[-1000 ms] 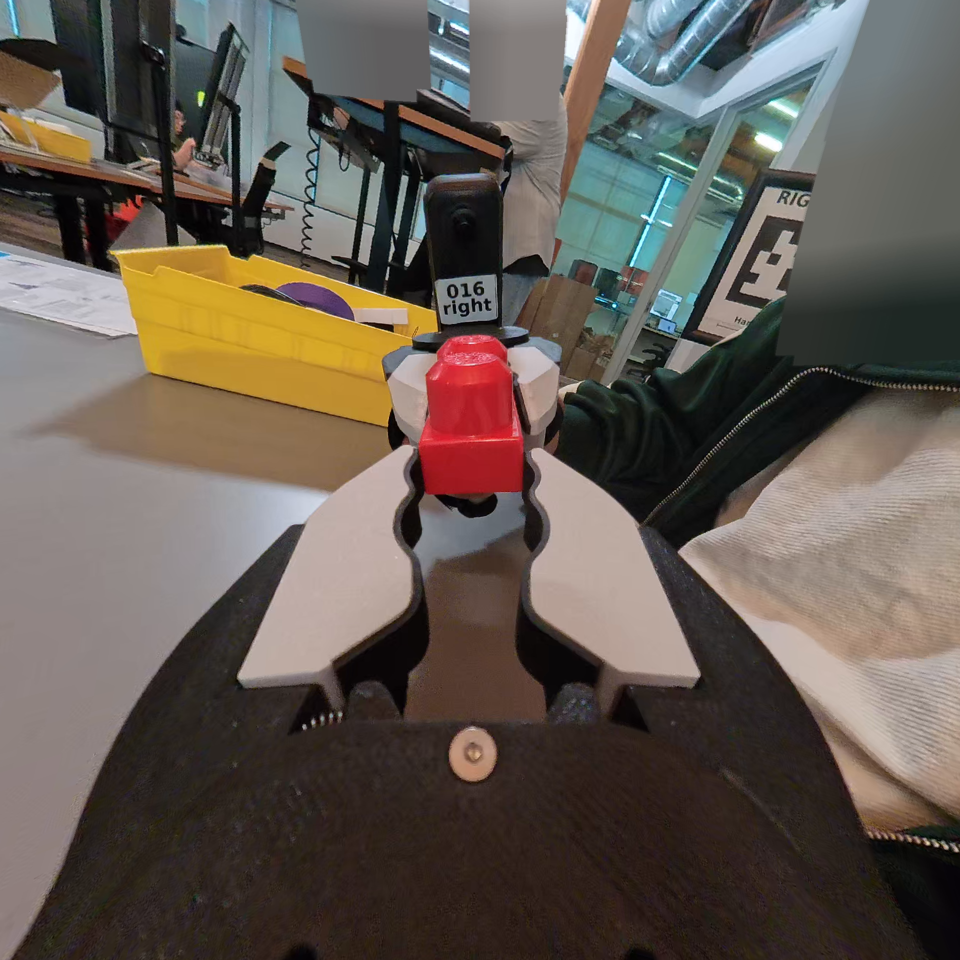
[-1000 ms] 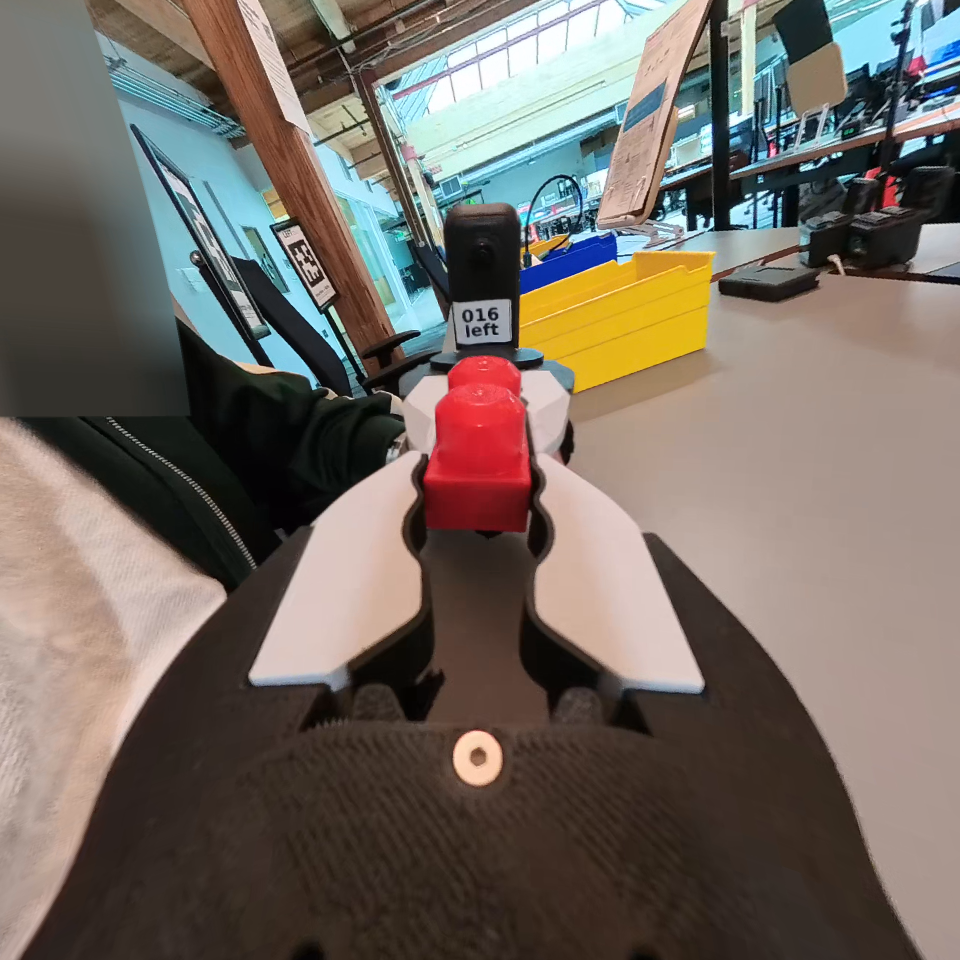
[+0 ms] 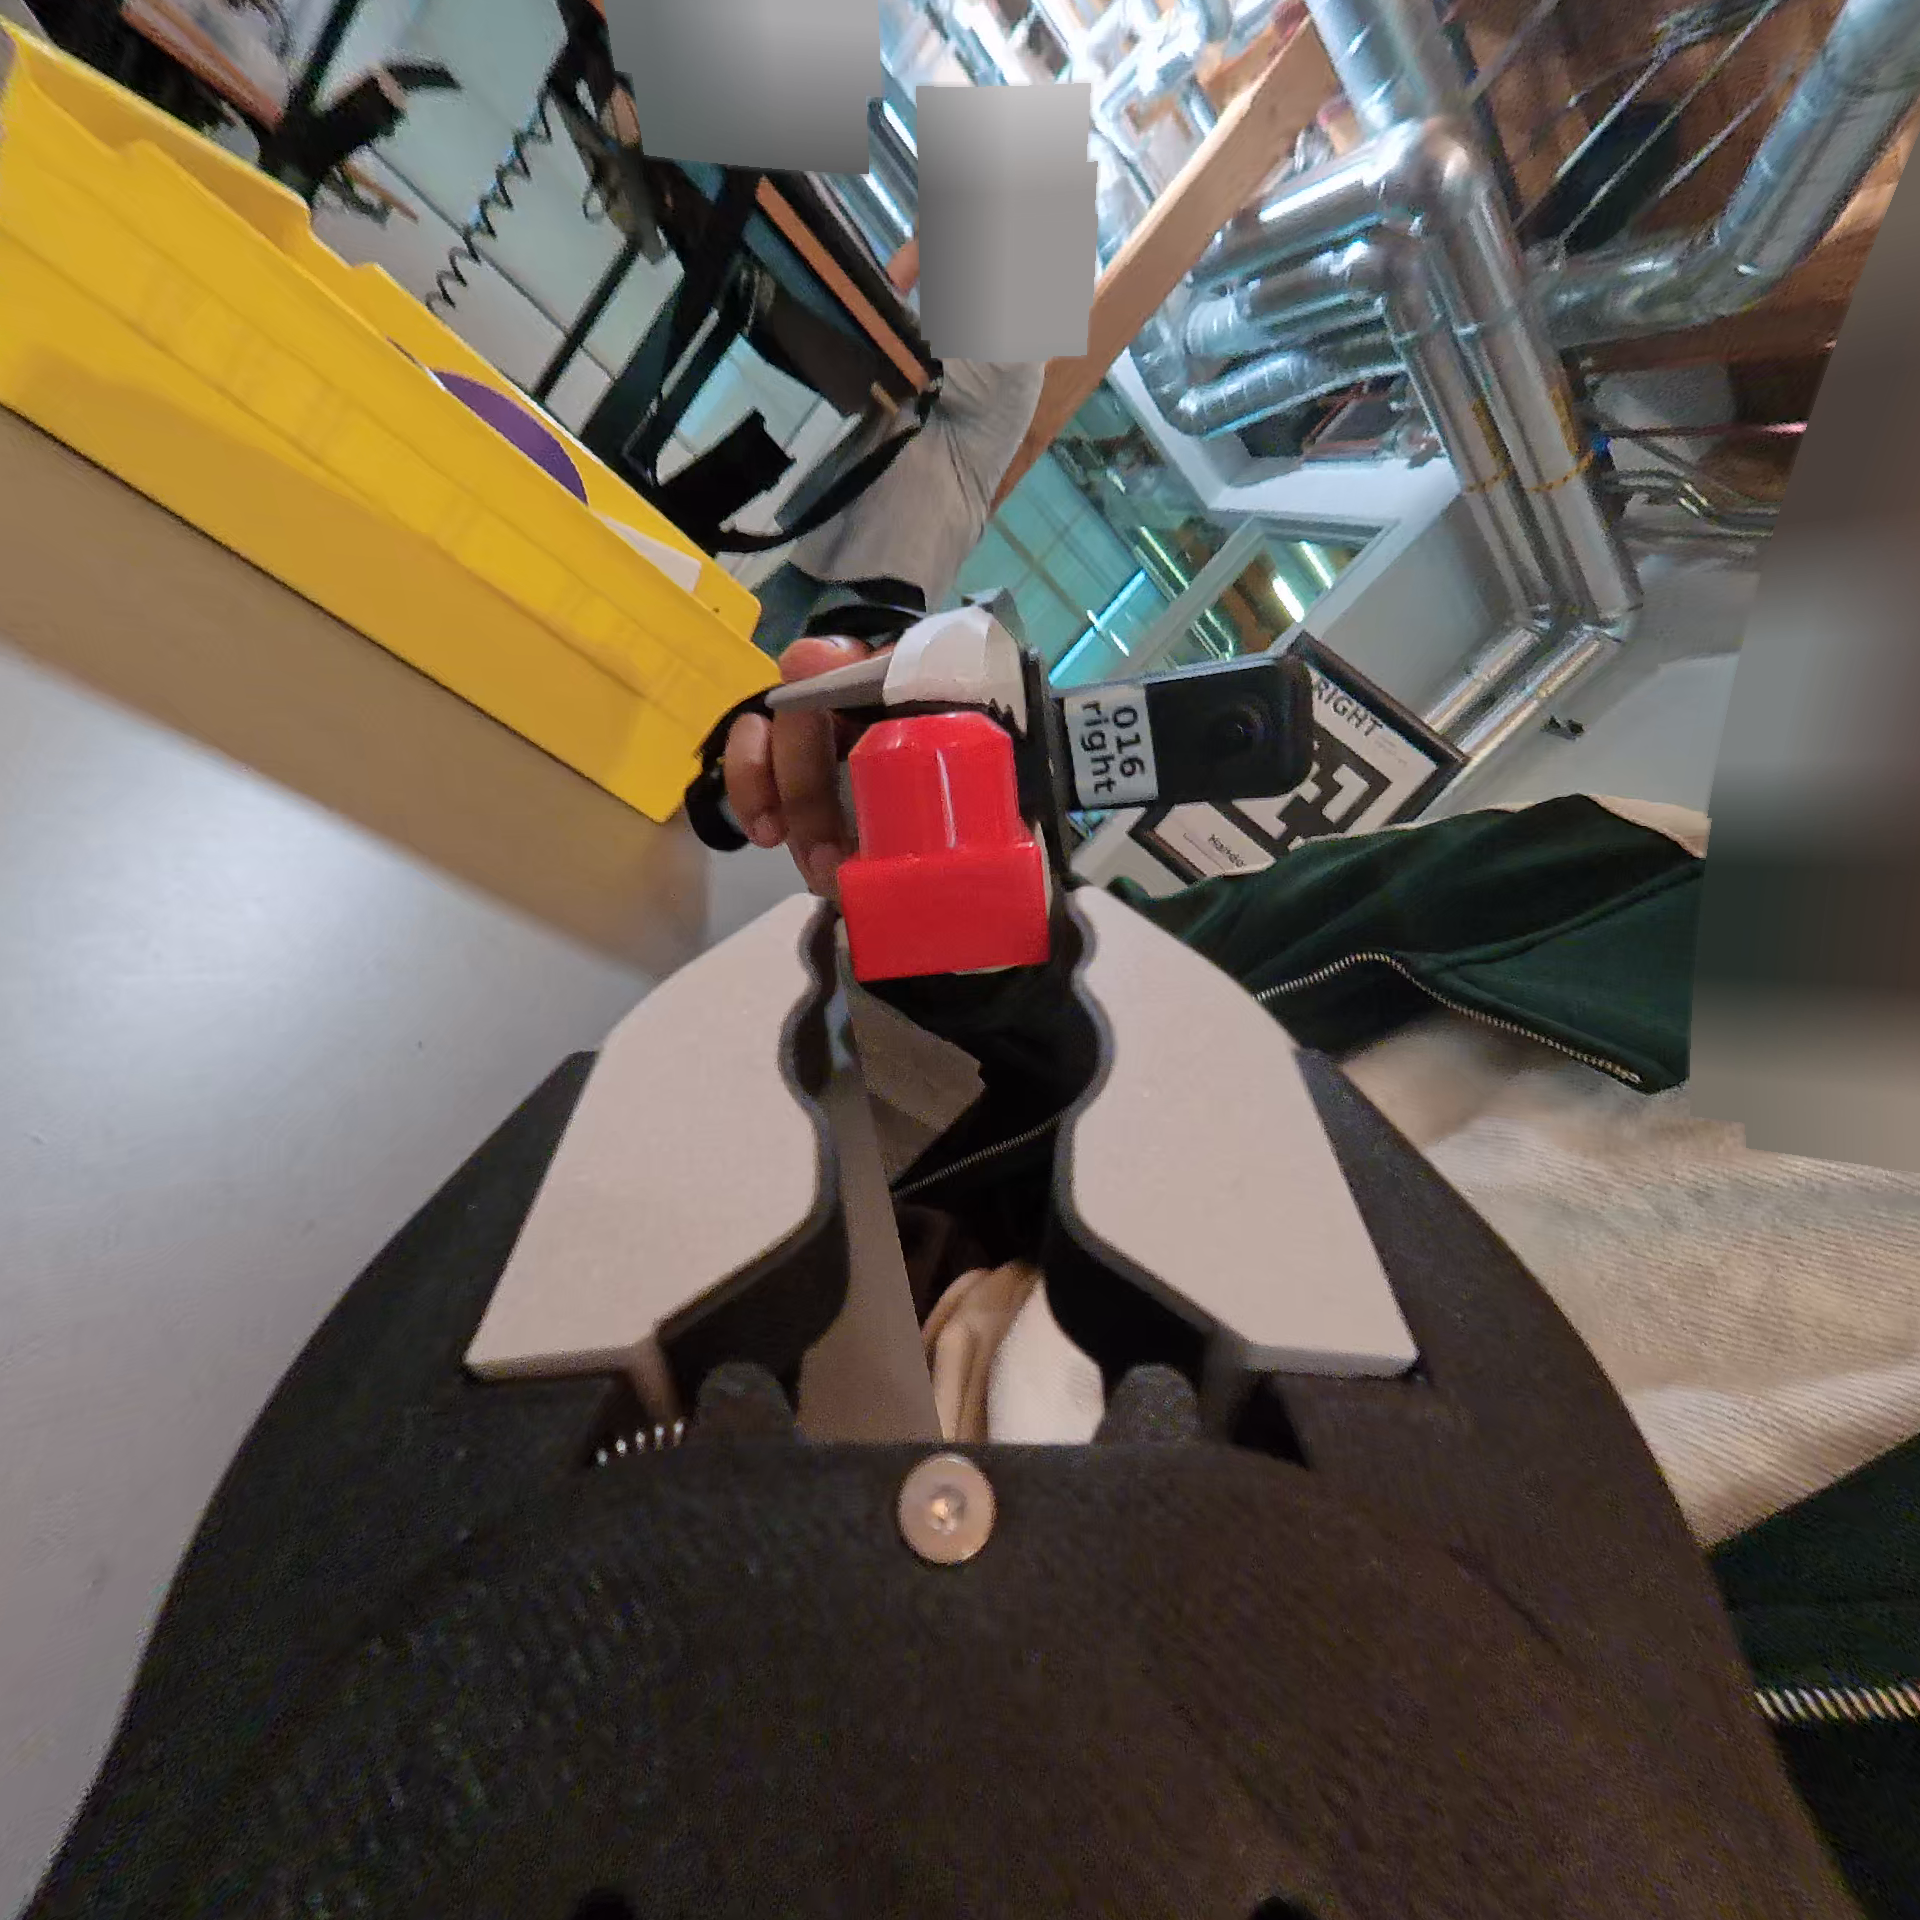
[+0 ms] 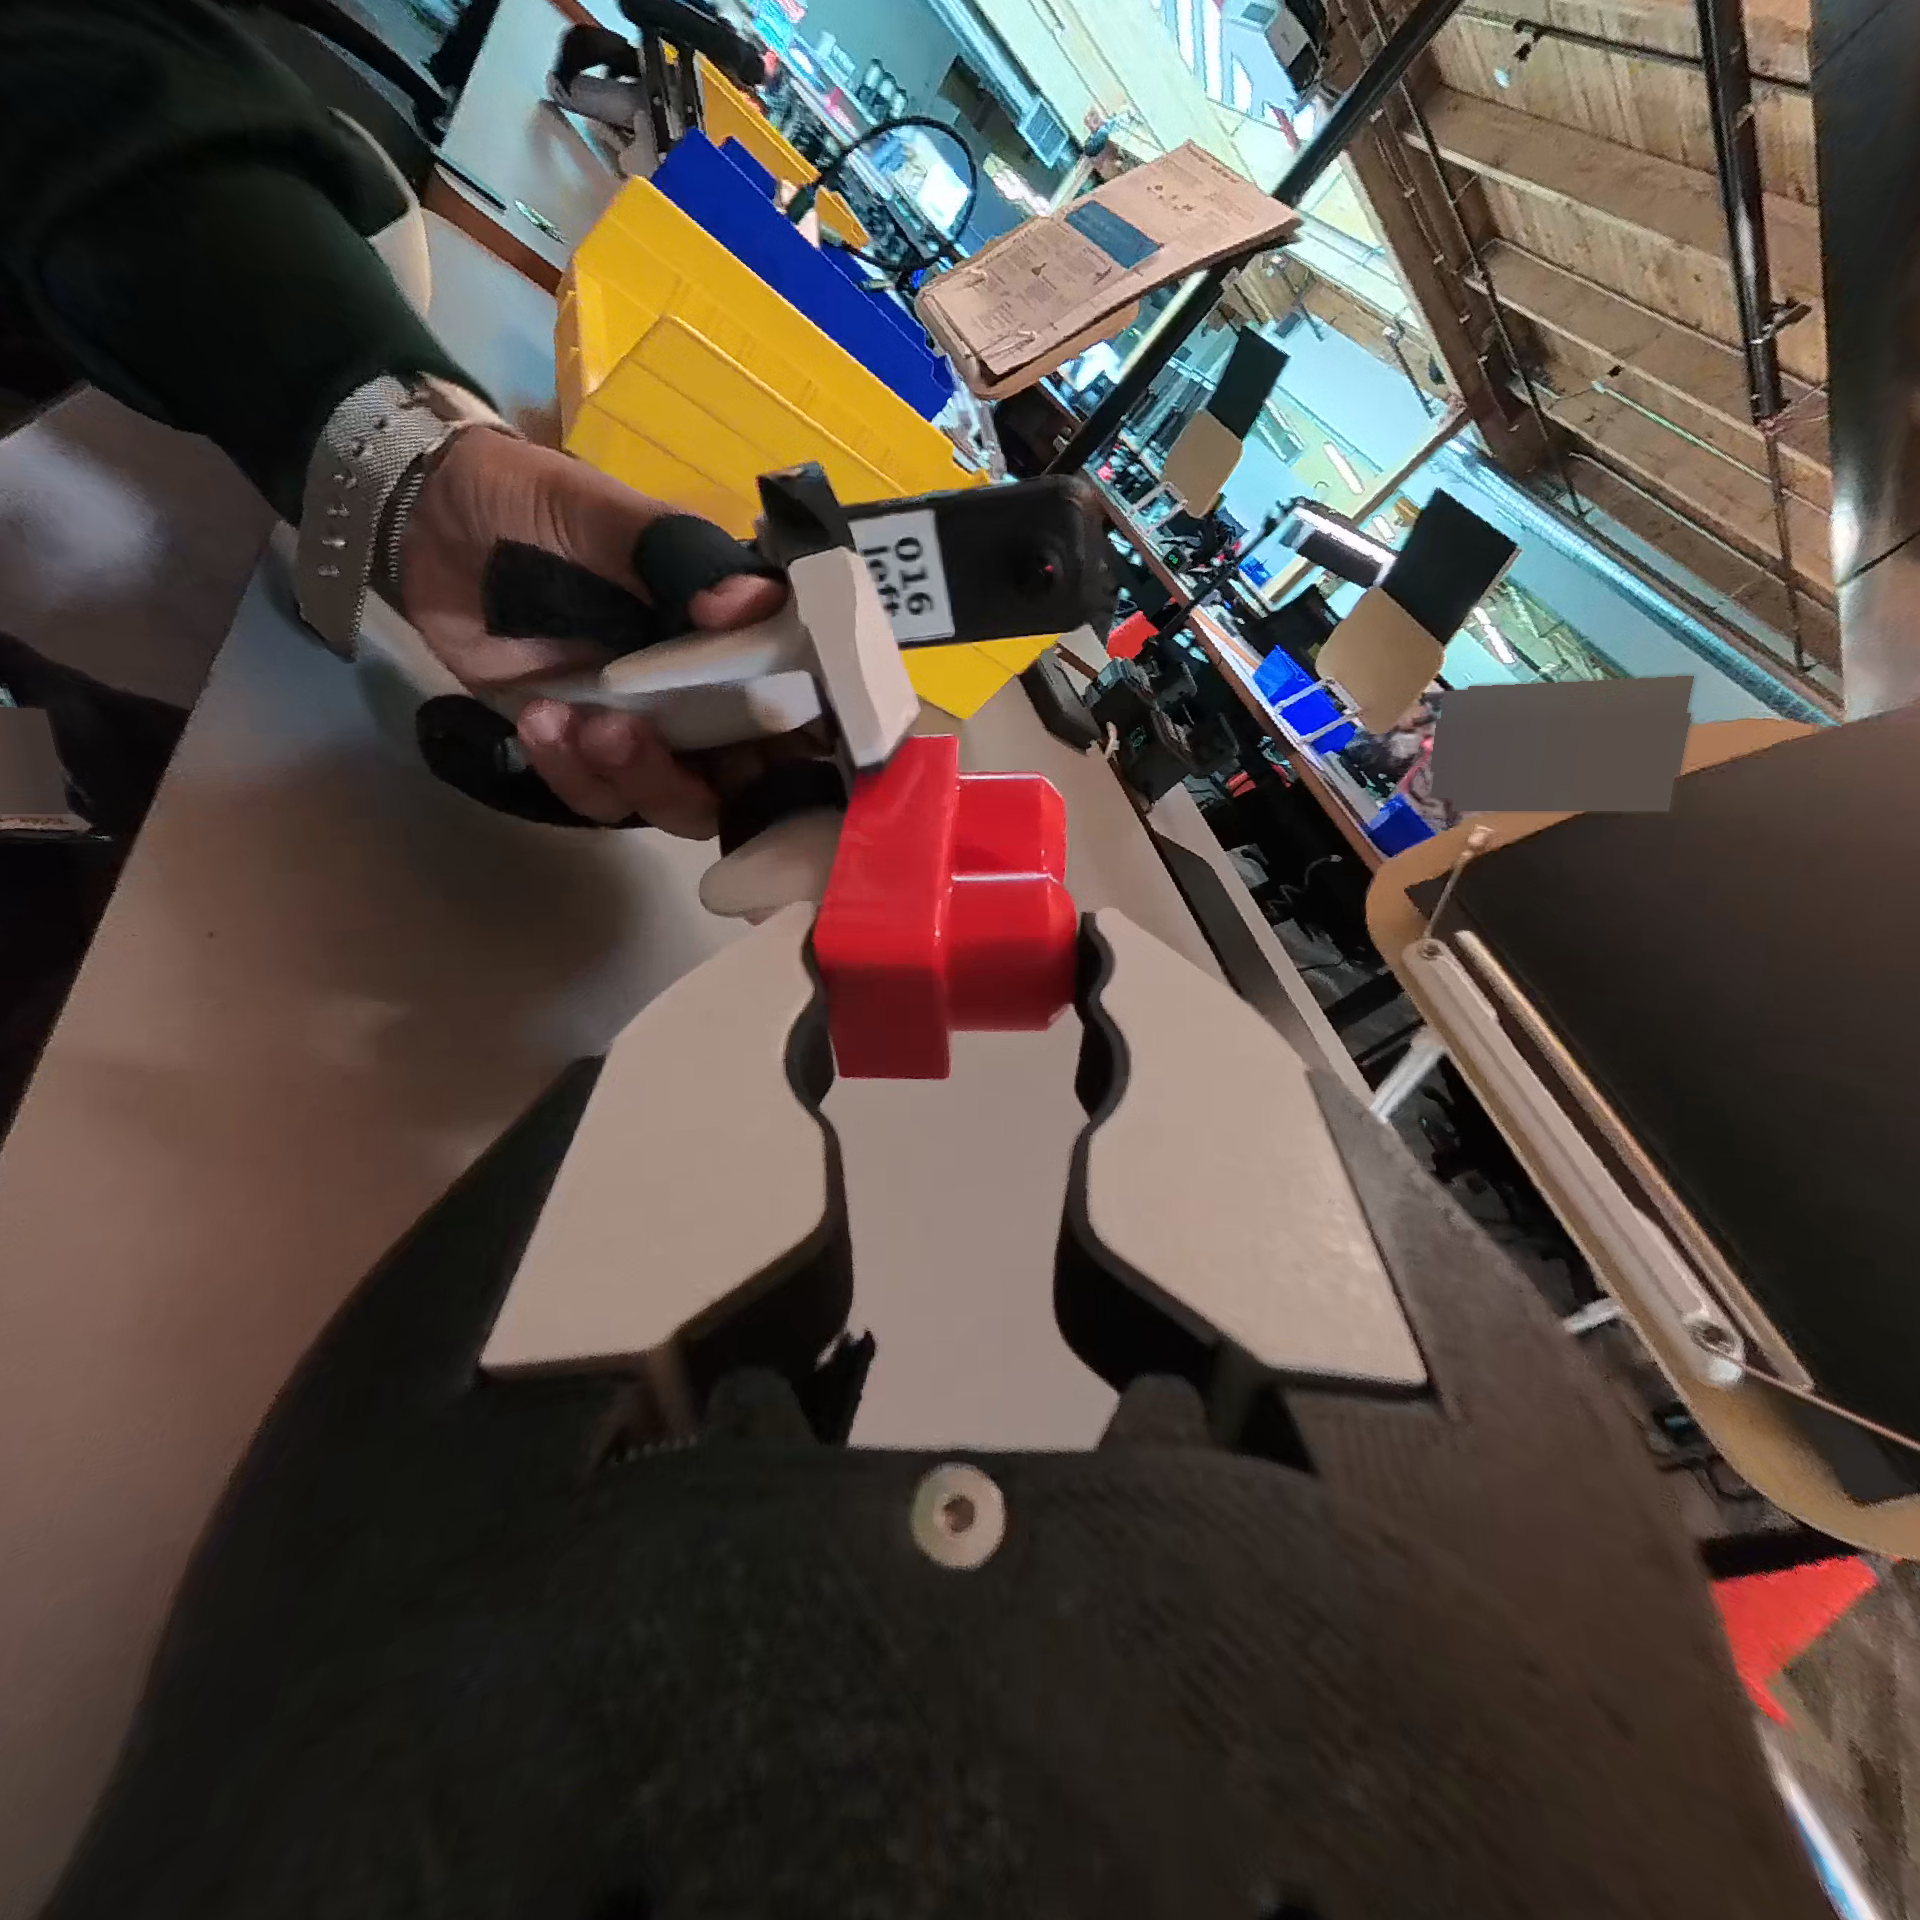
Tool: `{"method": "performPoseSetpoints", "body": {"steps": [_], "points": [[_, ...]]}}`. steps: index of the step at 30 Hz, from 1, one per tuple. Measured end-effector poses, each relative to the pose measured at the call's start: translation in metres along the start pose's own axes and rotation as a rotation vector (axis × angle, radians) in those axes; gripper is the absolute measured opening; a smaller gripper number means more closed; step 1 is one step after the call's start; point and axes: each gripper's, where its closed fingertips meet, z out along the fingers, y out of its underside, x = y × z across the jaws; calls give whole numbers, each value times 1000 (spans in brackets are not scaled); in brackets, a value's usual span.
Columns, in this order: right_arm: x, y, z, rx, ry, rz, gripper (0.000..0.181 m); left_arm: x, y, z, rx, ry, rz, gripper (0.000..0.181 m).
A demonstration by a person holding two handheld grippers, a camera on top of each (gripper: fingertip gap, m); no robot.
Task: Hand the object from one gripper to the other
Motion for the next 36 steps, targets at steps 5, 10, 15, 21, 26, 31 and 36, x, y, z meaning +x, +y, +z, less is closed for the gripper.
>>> {"method": "performPoseSetpoints", "body": {"steps": [5,10,15,21,26,31,36], "points": [[40,-11,-16,-46,174,31,45,-2,-14,-6,83,-30,33,64],[134,-11,-98,-209,518,62,45,-3,-13,-6,83,-41,50,63],[188,64,-228,-449,795,362,45,-2,-10,-3,70,-33,44,62],[128,133,-298,-664,801,748,44,-6,-8,-3,70,-33,30,58],[81,170,-318,-924,777,936,45,-8,-2,1,56,-28,4,58],[66,179,-311,-1048,722,1005,45,-6,2,5,32,-38,32,57],[70,177,-294,-1043,698,946,64,-4,5,5,20,-40,41,57]]}}
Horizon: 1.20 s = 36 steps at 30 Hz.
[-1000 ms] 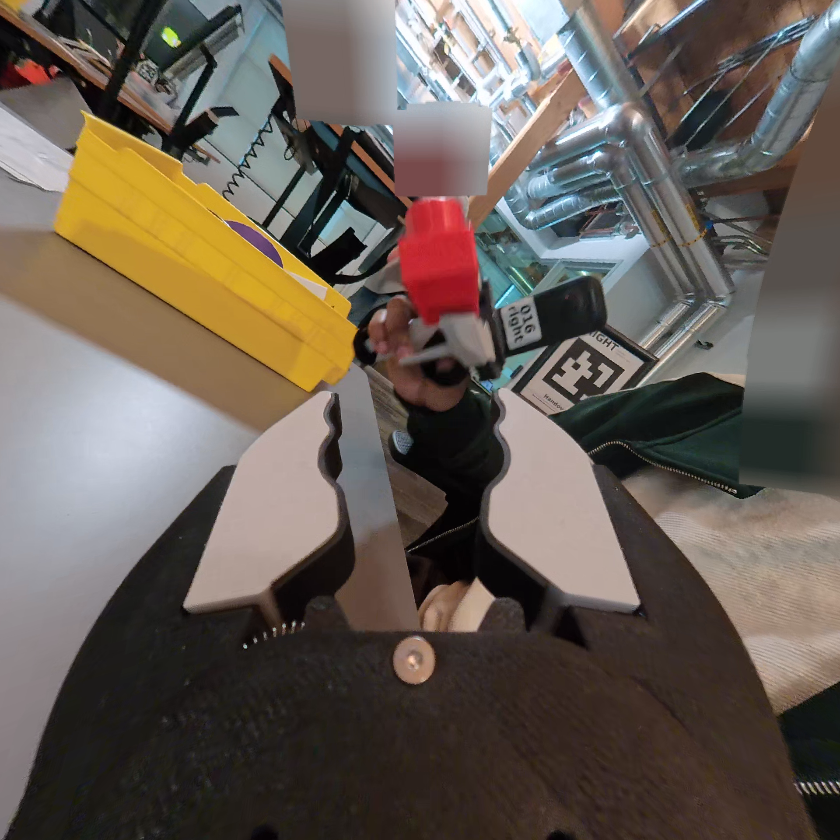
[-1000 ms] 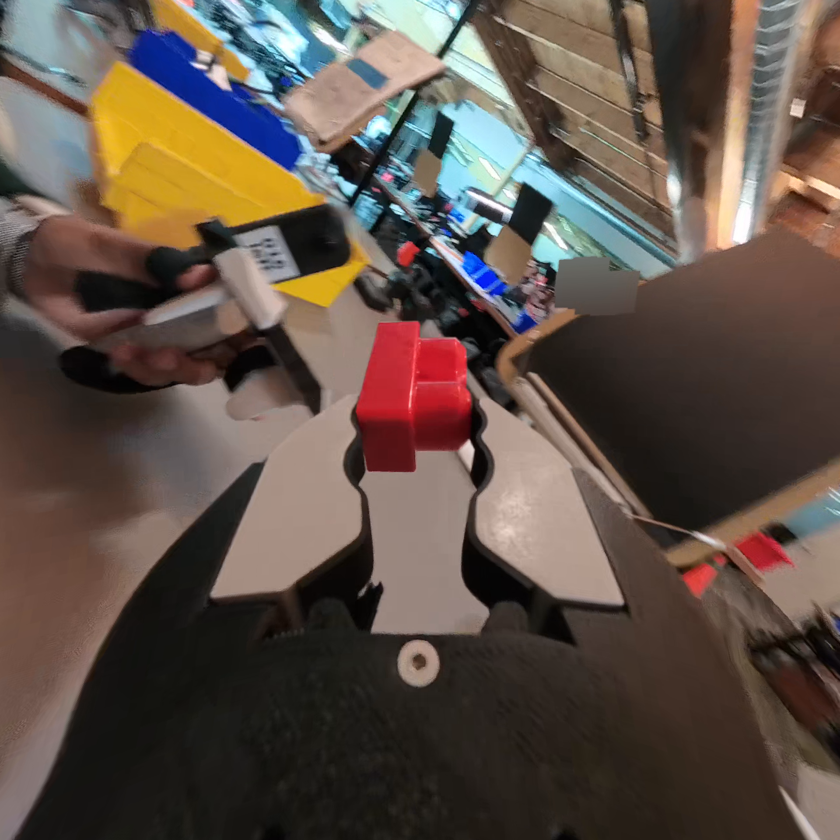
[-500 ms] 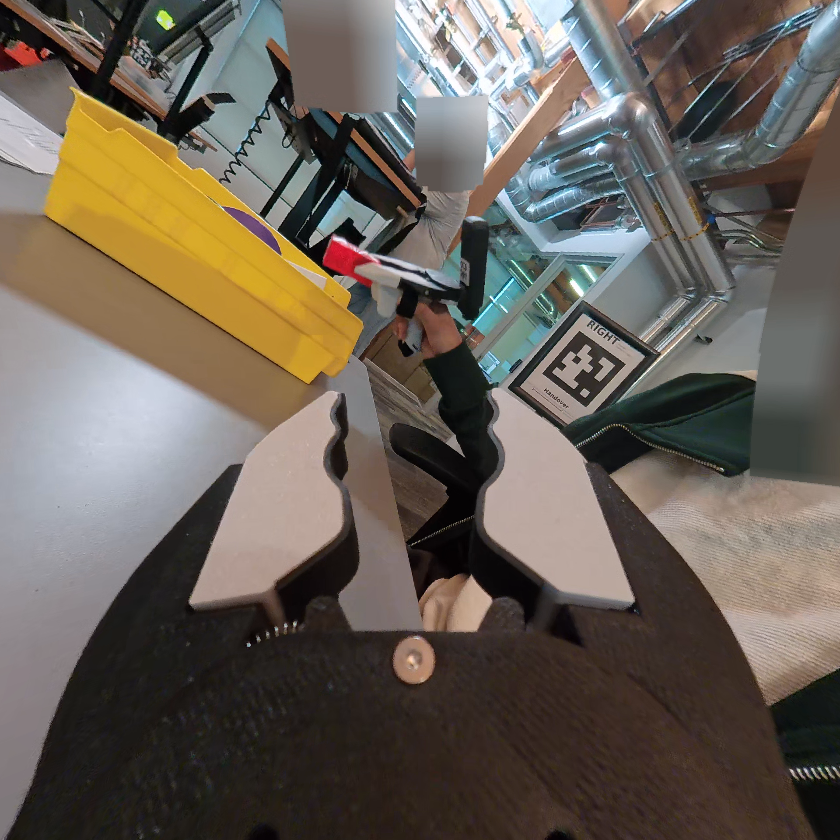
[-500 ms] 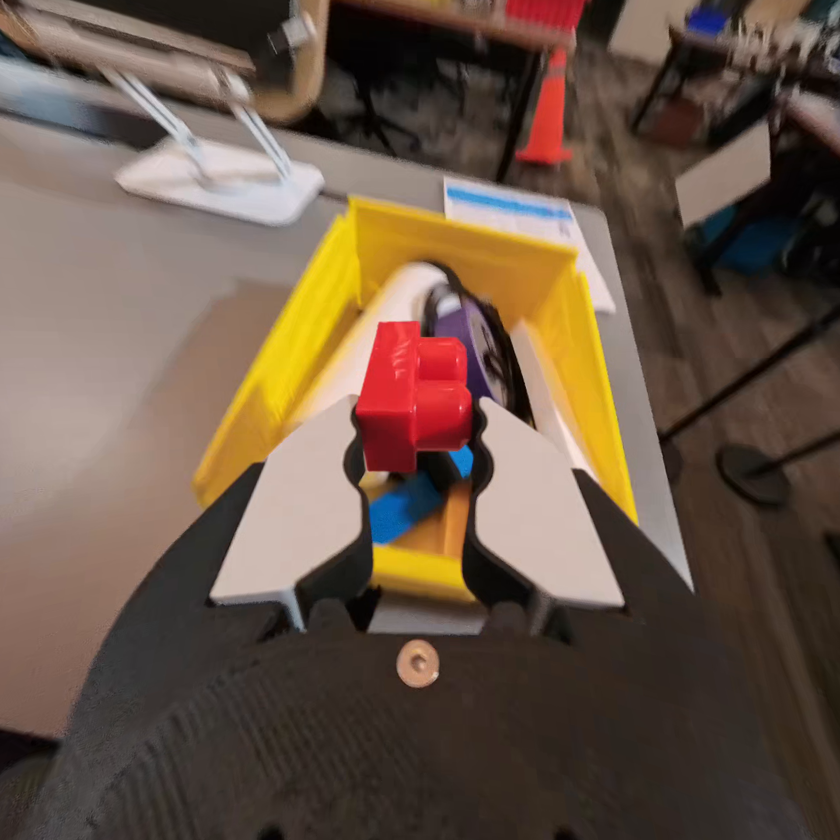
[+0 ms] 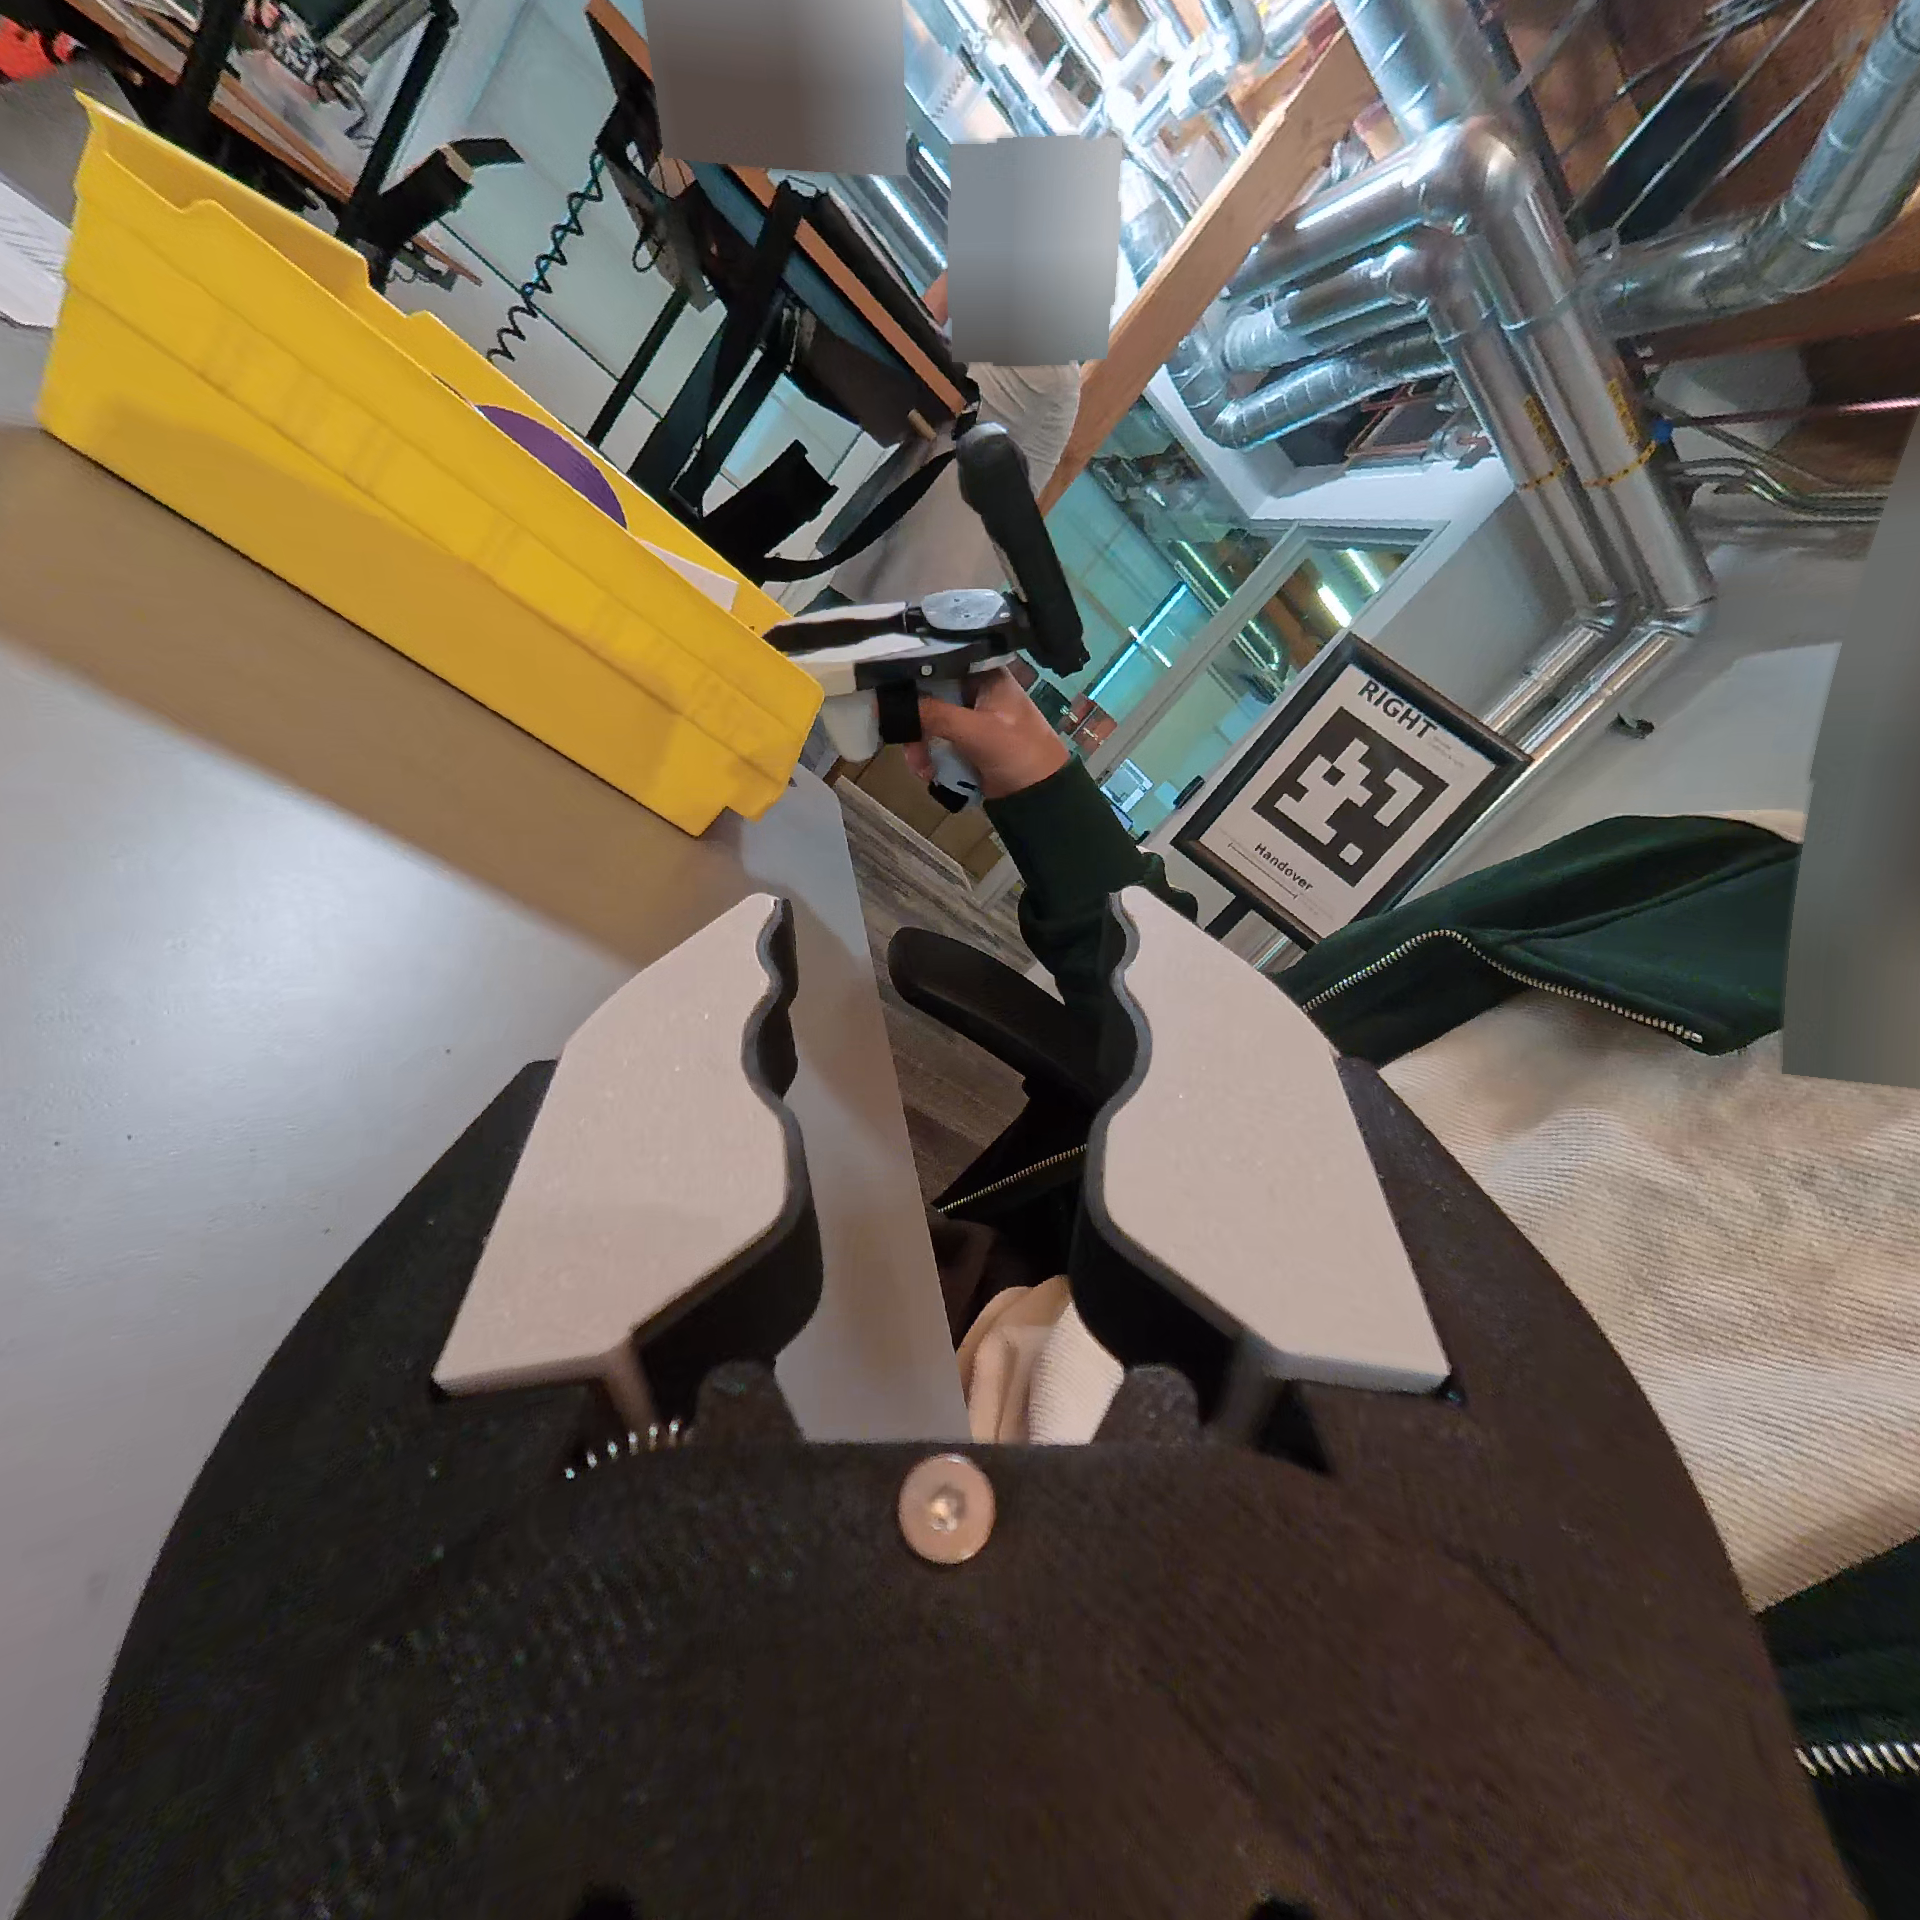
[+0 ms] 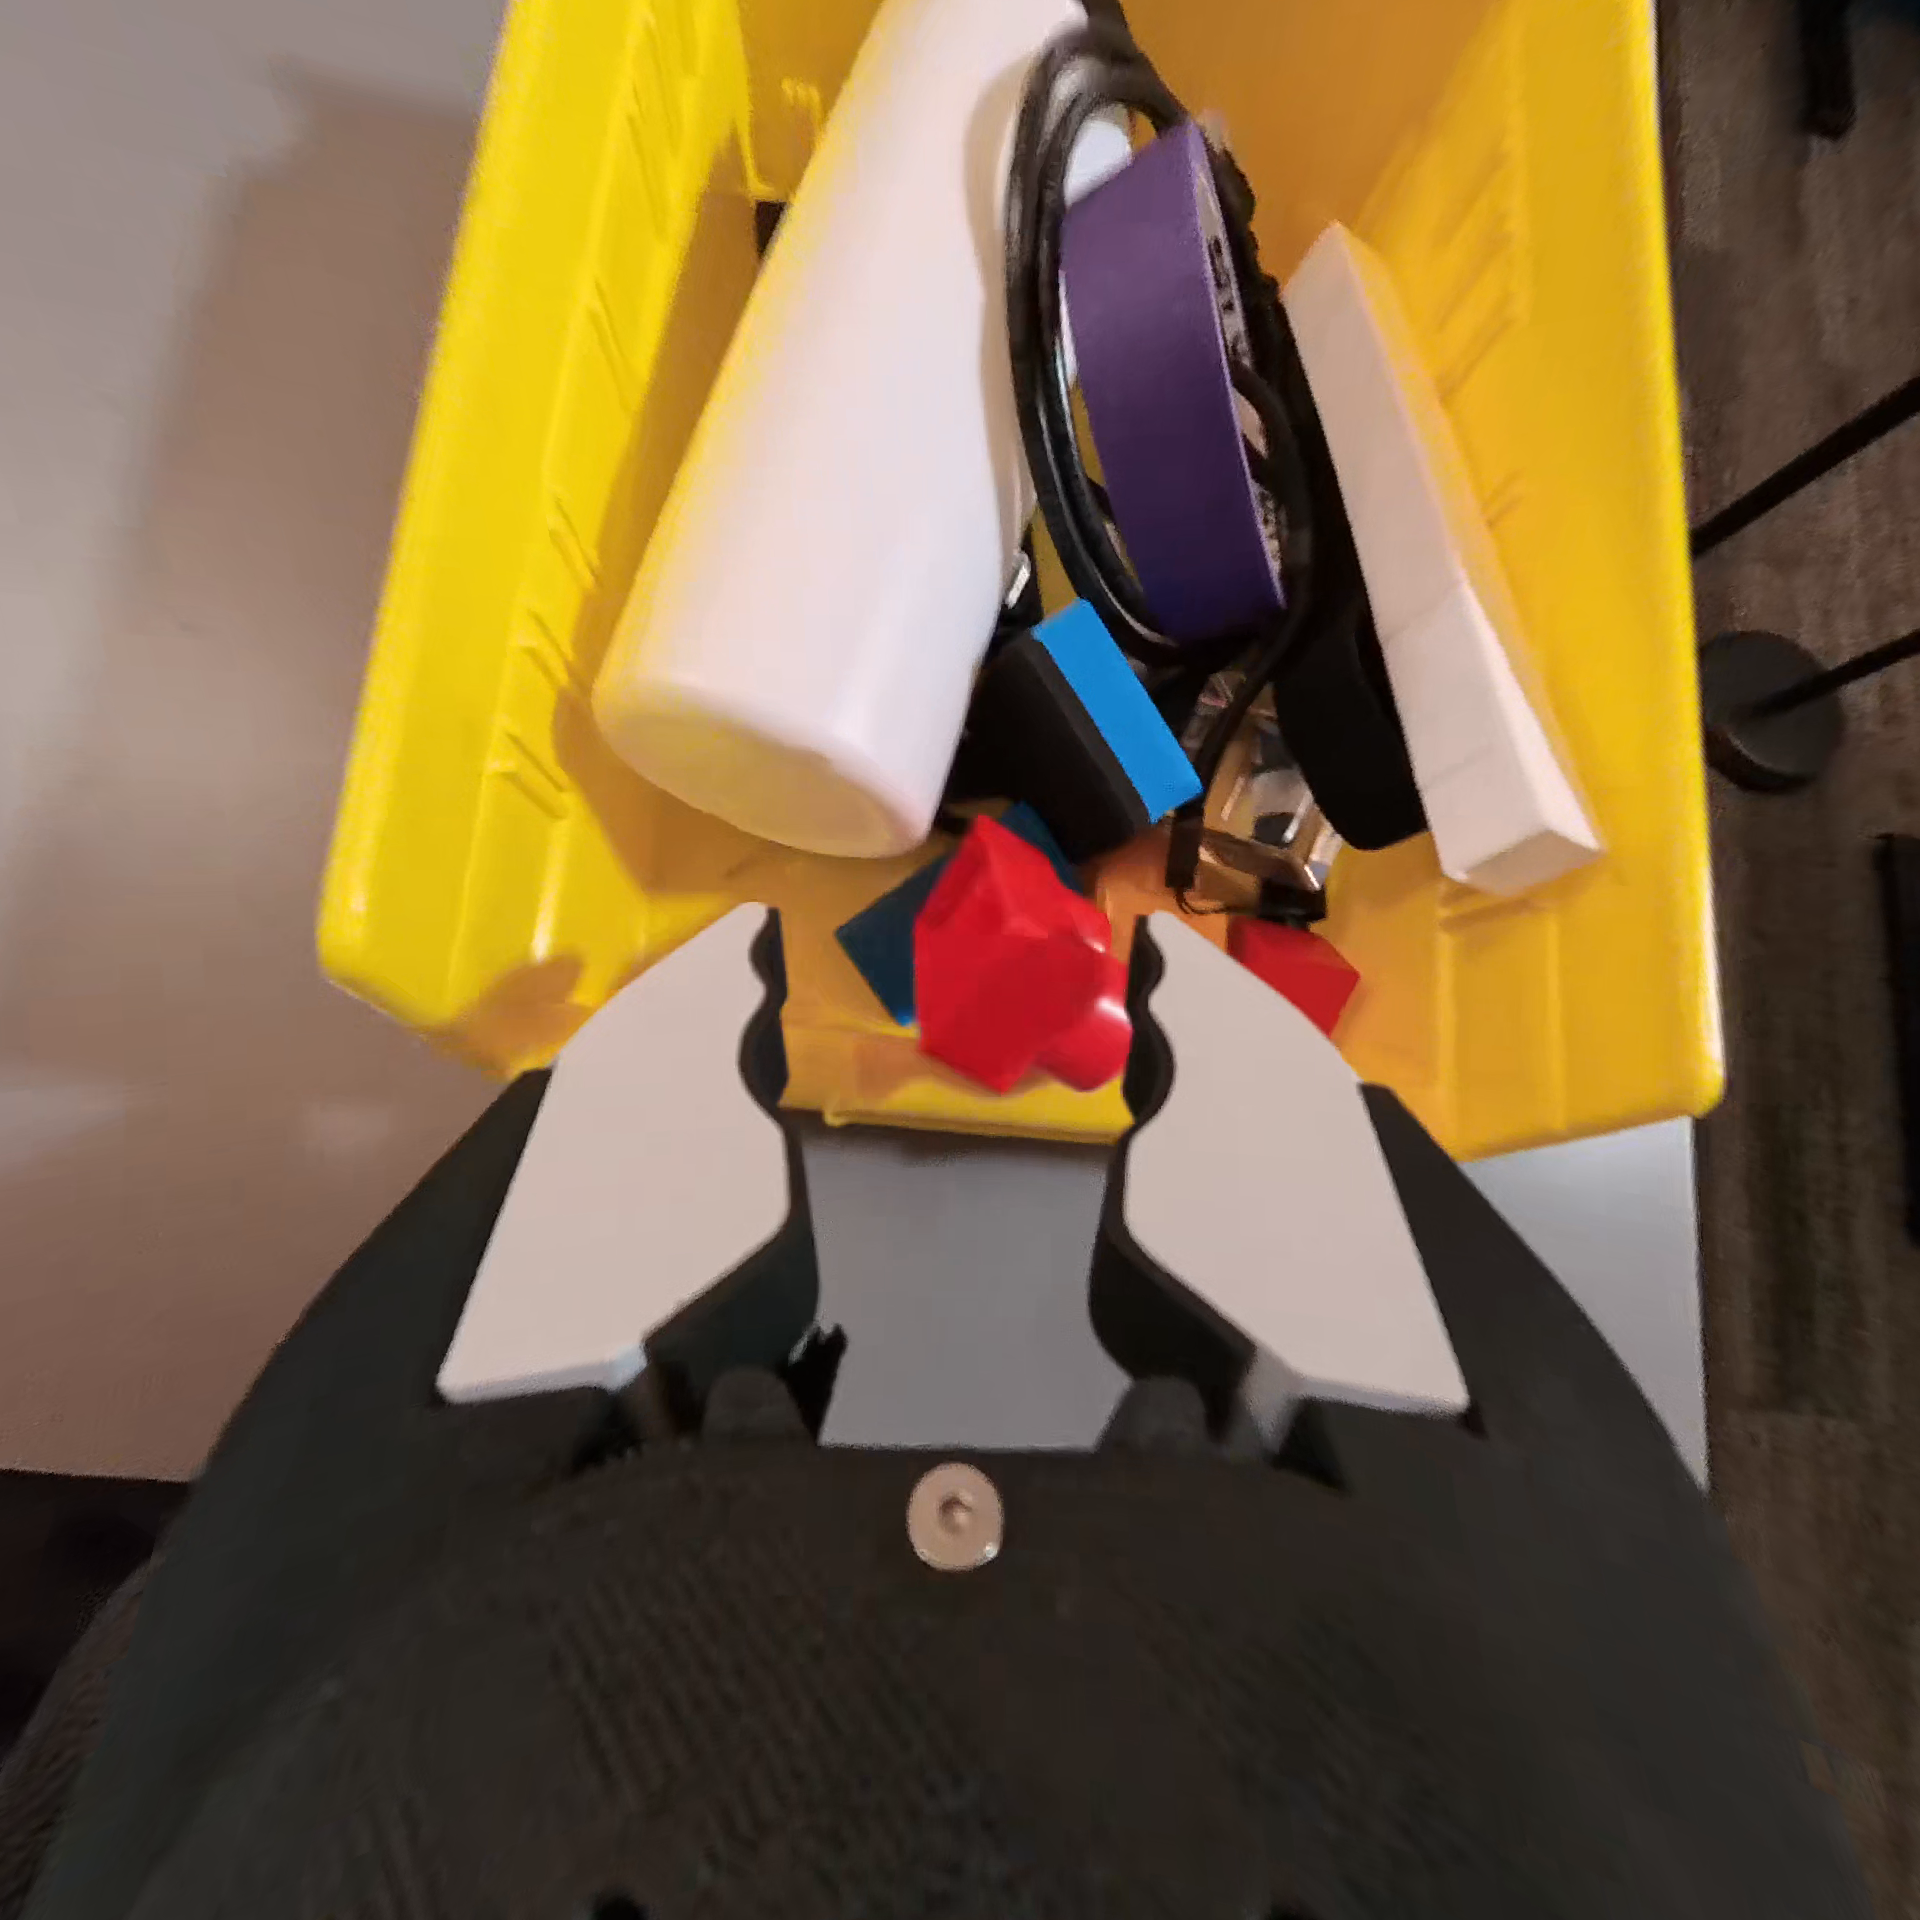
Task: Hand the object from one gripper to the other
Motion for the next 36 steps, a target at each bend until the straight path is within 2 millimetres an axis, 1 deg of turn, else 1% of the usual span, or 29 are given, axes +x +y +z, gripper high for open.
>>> {"method": "performPoseSetpoints", "body": {"steps": [2,4,8,10,12,13,15,18,21,23,24,25,27,30,33,36], "points": [[0,-15,-7,93,-4,10,63,0,0,-1,3,0,0,57],[0,-32,-21,209,-9,13,56,0,-1,-2,7,1,-2,57],[-1,-56,-47,391,-42,56,41,-2,-2,-3,13,2,-14,57],[0,-65,-58,471,-33,57,41,-2,-2,-3,14,3,-20,57],[-8,-72,-65,525,-60,38,40,-2,-1,-3,12,1,-18,57],[-18,-77,-68,559,-94,29,40,-2,-1,-2,9,-2,-14,57],[-50,-87,-73,639,-215,17,40,-4,1,-1,-1,-11,-3,57],[-117,-96,-71,701,-436,0,43,-6,4,0,-15,-30,16,58],[-183,-93,-65,708,-591,-72,47,-5,5,1,-28,-52,50,60],[-221,-90,-62,705,-659,-134,47,-4,5,1,-42,-71,88,60],[-236,-87,-57,682,-675,-151,47,-3,6,0,-52,-73,105,57],[-249,-85,-49,641,-679,-154,47,-2,8,0,-66,-71,117,53],[-274,-81,-39,583,-735,-157,48,-2,9,1,-82,-81,134,53],[-306,-84,-38,578,-829,-159,50,1,10,1,-91,-84,155,53],[-328,-86,-32,575,-851,-222,50,3,7,0,-92,-99,188,54],[-344,-80,-27,564,-882,-264,50,3,1,-3,-79,-132,227,54]]}}
